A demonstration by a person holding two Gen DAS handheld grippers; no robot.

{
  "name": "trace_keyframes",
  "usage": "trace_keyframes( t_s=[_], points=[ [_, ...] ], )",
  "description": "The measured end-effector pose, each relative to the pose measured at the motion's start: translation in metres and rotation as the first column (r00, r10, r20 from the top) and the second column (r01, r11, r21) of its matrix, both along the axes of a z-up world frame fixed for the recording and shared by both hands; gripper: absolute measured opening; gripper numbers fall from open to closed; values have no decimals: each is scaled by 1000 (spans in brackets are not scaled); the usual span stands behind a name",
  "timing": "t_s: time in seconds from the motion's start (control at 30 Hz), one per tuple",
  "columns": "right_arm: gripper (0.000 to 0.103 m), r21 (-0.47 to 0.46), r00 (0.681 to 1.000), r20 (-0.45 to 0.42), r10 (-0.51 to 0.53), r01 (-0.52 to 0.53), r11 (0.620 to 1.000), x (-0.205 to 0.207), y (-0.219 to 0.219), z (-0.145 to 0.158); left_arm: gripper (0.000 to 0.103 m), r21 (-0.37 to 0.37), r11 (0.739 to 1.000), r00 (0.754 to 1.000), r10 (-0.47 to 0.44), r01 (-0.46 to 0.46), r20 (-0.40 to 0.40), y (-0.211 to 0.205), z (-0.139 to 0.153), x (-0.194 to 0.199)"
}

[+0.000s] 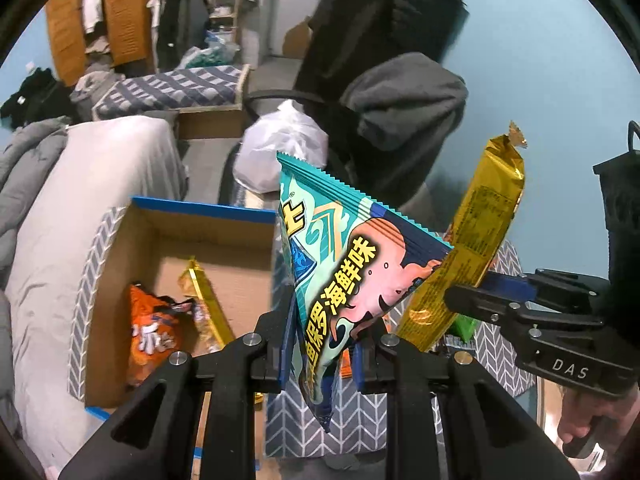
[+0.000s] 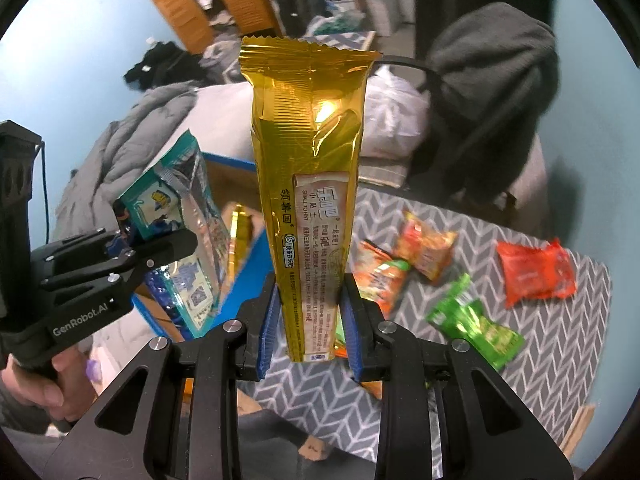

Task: Organize snacks
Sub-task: 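Lift and carry the gold and teal packets over the box with both grippers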

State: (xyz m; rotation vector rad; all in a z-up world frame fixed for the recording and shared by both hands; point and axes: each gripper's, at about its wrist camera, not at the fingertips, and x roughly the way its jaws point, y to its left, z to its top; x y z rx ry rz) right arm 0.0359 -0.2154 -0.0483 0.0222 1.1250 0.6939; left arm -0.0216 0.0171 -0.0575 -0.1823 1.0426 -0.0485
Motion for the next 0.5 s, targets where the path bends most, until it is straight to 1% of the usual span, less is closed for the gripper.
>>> trace_keyframes(
  t_s=[0.23, 0.5],
  points=[
    [28, 27, 996, 21, 90, -90, 996, 0, 46, 10, 23, 3, 997, 997, 79, -79, 8, 35, 3, -11],
    [28, 58, 985, 21, 173, -174, 983, 1, 100, 10, 23, 20, 989, 989, 150, -150, 5, 75, 0, -23]
  ],
)
